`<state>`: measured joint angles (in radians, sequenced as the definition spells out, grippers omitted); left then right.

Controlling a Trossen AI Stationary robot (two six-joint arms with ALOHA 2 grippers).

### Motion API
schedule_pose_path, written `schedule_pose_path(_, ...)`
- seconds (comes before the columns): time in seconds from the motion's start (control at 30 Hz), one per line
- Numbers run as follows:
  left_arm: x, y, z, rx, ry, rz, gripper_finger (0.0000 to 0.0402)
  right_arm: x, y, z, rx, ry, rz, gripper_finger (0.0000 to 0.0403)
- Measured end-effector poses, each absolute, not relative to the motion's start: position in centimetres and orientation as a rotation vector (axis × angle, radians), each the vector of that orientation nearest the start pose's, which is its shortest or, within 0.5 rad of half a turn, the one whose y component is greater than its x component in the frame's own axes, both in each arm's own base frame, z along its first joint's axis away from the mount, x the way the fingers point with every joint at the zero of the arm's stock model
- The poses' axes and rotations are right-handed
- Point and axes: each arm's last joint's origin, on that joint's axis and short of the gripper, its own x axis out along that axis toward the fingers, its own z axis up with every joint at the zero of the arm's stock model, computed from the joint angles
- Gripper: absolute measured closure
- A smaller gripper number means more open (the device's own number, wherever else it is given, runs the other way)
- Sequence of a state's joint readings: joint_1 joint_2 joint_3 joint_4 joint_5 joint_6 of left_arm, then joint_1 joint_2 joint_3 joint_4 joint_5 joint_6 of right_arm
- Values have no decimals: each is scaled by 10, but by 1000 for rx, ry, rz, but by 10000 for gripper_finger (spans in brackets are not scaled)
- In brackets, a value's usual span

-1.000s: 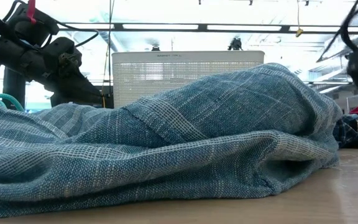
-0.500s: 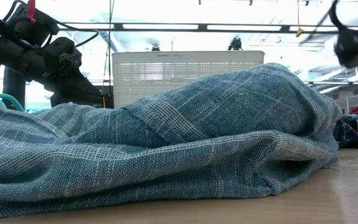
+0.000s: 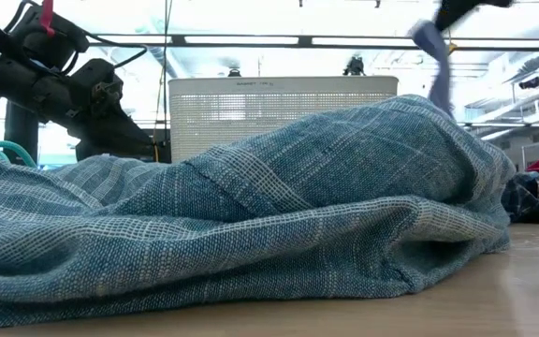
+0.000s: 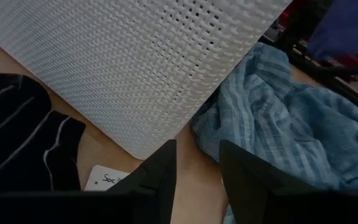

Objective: Sort clothes
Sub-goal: Put the blue sock into the white laundry bin, then put the black sock into the white laundry bin

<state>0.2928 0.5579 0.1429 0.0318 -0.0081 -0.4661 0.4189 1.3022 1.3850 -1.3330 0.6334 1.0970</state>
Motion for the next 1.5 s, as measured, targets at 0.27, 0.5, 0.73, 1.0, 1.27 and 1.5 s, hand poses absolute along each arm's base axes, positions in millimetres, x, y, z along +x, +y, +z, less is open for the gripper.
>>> schedule_pose_path(0.27,129,47,162,-446,259,615,275,237,17,420,172,533,-658,403)
schedule_pose_path(0.5,132,57,157,-424,267,763,275,266,-39,441,71,329,-647,402)
schedule_pose_path(0.73,139,68,144,-428,328,827,275,295,-85,413,81,411,-777,374)
schedule_pose_path(1.0,148,79,129,-437,365,882,275,314,-108,385,105,514,-786,288)
schedule_pose_path(1.27,149,89,105,-470,475,955,275,299,-103,402,105,464,-782,228)
schedule_pose_path(1.5,159,93,89,-493,508,859,280,285,-92,417,106,417,-760,216)
